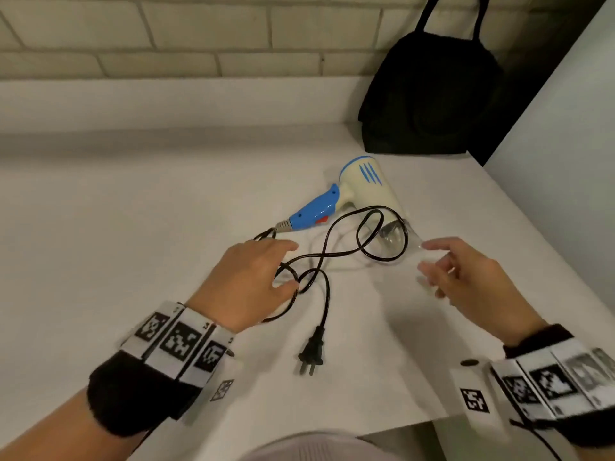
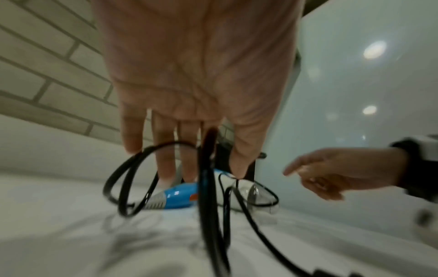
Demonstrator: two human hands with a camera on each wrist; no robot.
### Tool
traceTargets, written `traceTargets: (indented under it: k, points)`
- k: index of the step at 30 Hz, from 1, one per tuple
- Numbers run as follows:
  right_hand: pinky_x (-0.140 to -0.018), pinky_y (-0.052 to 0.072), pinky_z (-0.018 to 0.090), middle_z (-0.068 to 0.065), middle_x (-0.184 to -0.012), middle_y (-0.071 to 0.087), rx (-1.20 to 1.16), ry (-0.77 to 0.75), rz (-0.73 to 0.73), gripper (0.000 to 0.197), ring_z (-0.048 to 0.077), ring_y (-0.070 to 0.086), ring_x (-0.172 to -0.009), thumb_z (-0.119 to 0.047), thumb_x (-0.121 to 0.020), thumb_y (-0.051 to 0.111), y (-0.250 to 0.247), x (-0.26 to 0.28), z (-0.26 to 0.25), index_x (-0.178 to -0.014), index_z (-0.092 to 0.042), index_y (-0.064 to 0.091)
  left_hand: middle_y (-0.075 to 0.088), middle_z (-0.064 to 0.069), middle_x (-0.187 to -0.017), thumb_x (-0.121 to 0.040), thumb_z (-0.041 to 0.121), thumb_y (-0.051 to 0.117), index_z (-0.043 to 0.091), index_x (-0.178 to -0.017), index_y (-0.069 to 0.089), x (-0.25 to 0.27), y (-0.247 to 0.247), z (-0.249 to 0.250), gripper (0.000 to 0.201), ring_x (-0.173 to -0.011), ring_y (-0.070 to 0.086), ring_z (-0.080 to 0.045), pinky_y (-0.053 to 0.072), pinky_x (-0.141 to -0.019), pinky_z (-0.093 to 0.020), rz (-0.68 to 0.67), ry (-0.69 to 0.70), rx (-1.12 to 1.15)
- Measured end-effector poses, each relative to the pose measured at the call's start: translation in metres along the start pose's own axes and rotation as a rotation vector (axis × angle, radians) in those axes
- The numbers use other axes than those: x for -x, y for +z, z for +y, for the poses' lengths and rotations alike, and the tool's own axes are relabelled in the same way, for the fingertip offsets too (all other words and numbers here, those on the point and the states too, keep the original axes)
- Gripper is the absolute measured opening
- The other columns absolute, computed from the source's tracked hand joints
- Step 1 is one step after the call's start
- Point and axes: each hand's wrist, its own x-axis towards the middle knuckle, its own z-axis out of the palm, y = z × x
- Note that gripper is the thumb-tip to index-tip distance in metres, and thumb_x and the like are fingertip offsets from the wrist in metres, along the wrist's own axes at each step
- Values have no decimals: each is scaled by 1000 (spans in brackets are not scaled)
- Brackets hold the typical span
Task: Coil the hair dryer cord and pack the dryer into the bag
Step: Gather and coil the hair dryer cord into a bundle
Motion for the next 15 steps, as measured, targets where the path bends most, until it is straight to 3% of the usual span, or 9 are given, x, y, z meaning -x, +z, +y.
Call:
traceTargets:
  k: [2, 4, 6, 8, 11, 13, 15]
  points:
    - [-71, 44, 31, -5, -71, 55, 76, 42, 70, 36, 22, 58, -75, -31, -84, 58, 4, -29, -2, -117, -21, 48, 64, 6, -109, -89, 30, 47, 26, -118, 52, -3, 5, -3, 29, -96, 58, -15, 39, -73, -23, -72, -43, -6]
    - [-76, 42, 35, -4, -77, 51, 184, 108, 28, 49, 23, 53, -85, -40, -82, 58, 13, -51, -4, -124, -21, 42, 63, 13, -96, -90, 31, 45, 29, -110, 56, -1, 6, -9, 23, -87, 58, -10, 38, -64, -19, -85, -68, 66]
    - [-71, 39, 33, -3, -86, 49, 291, 124, -25, 45, 22, 51, -83, -45, -79, 58, 18, -65, -7, -116, -23, 43, 64, 16, -94, -89, 31, 46, 31, -104, 59, -1, 5, -15, 20, -87, 60, -7, 43, -70, -20, -68, -90, 153]
    - [-68, 37, 32, -1, -88, 50, 376, 86, -22, 26, 24, 51, -80, -41, -81, 56, 19, -72, -12, -95, -21, 46, 66, 16, -90, -88, 30, 47, 31, -100, 61, 0, 1, -21, 18, -84, 62, -8, 47, -75, -27, -24, -141, 247]
    - [-66, 40, 33, 3, -85, 54, 508, 22, -90, 13, 27, 53, -78, -30, -85, 50, 13, -79, -13, -81, -18, 46, 67, 15, -77, -87, 26, 52, 33, -91, 62, 4, 0, -32, 13, -74, 63, -11, 48, -72, -27, 34, -196, 426]
    - [-53, 44, 29, 4, -72, 57, 295, 20, -121, 8, 24, 56, -65, -23, -88, 49, 6, -84, -11, -84, -16, 49, 67, 11, -74, -86, 29, 53, 37, -83, 60, 5, -1, -38, 11, -69, 61, -11, 48, -67, -22, 80, -212, 504]
    - [-35, 33, 20, -3, -49, 53, -211, 84, 11, 9, 14, 48, -41, -17, -90, 48, -9, -88, -14, -81, -17, 51, 66, 17, -77, -85, 30, 53, 34, -81, 62, 5, -4, -44, 10, -66, 60, -9, 47, -62, -19, 149, -241, 584]
